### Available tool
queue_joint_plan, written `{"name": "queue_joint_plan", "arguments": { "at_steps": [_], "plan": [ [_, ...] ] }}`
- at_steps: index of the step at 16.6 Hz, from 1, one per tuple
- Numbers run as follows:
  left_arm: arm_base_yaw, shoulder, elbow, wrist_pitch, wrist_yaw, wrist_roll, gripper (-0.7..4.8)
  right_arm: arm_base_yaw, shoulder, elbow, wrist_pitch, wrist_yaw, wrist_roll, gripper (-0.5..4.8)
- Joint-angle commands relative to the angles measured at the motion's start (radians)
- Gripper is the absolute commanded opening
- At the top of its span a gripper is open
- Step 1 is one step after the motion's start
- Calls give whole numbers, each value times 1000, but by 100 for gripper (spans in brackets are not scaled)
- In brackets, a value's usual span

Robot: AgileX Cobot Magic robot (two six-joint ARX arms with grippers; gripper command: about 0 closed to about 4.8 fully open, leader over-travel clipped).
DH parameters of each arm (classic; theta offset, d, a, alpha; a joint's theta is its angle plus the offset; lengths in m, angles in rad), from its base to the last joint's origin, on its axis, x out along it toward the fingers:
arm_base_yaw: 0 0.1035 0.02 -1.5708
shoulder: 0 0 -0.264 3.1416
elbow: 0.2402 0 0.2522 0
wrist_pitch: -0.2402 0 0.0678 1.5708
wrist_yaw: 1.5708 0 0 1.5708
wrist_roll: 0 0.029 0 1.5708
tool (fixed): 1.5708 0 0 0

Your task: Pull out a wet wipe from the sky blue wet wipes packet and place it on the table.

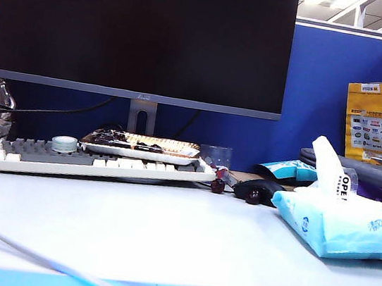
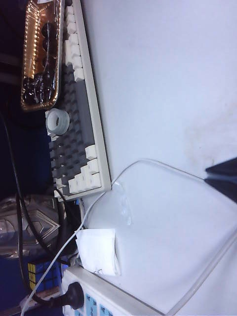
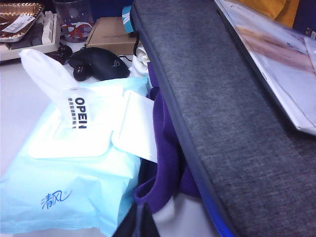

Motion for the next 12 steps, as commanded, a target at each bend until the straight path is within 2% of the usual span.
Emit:
{"name": "queue_joint_plan", "arguments": {
  "at_steps": [1, 8, 11, 12],
  "plan": [
    [0, -3, 0, -14, 0, -3, -4, 0, 0, 2, -3, 5, 4, -5],
    [0, -3, 0, -14, 0, -3, -4, 0, 0, 3, 48, -3, 9, -5],
    [0, -3, 0, -14, 0, -3, -4, 0, 0, 120, 120, -2, 139, -5],
    [0, -3, 0, -14, 0, -3, -4, 0, 0, 162, 135, -2, 139, -5]
  ]
}}
